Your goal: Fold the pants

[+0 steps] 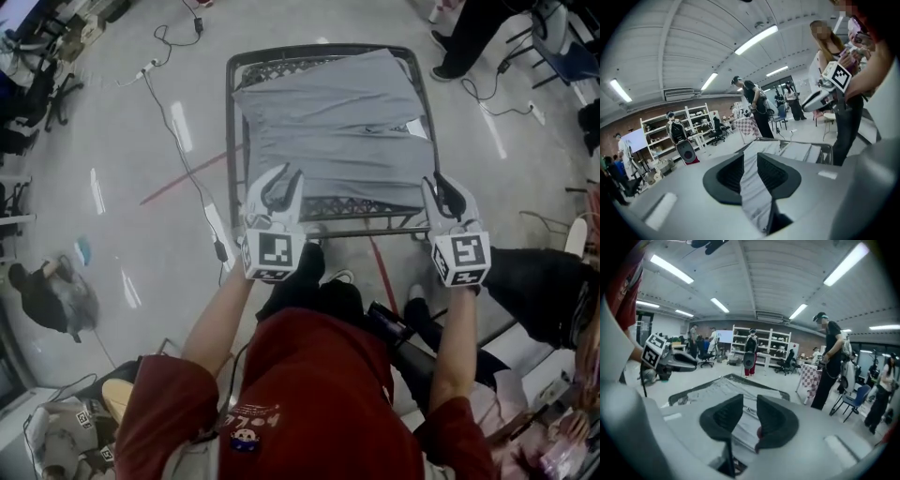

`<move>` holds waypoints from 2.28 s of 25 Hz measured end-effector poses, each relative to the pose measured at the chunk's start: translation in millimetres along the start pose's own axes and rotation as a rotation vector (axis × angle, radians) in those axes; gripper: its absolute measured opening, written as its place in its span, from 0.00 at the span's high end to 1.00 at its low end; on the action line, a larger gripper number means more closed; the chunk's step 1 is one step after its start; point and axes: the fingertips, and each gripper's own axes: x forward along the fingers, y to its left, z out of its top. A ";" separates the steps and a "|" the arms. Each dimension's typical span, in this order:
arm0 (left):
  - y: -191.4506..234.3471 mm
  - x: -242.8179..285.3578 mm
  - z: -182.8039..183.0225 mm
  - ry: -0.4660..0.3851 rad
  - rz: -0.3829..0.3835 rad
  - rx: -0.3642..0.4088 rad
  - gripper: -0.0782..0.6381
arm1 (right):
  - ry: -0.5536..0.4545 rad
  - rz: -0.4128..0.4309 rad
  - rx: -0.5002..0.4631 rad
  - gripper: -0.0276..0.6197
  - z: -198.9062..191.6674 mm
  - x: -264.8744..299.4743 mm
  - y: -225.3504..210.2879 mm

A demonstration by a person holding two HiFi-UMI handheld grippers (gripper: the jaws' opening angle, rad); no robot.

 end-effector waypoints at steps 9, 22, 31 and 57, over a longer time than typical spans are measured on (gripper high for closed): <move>-27.1 4.2 -93.3 0.283 -0.171 0.167 0.62 | 0.384 0.250 -0.274 0.73 -122.2 32.0 31.9; -24.7 10.7 -211.4 0.632 -0.401 0.344 0.55 | 0.693 0.409 -0.442 0.70 -230.2 49.4 22.2; -34.7 16.2 -248.7 0.759 -0.556 0.416 0.55 | 0.861 0.553 -0.495 0.70 -271.1 48.2 10.5; -50.6 -34.5 -262.5 0.793 -0.535 0.454 0.87 | 0.817 0.477 -0.430 0.94 -279.0 0.4 25.2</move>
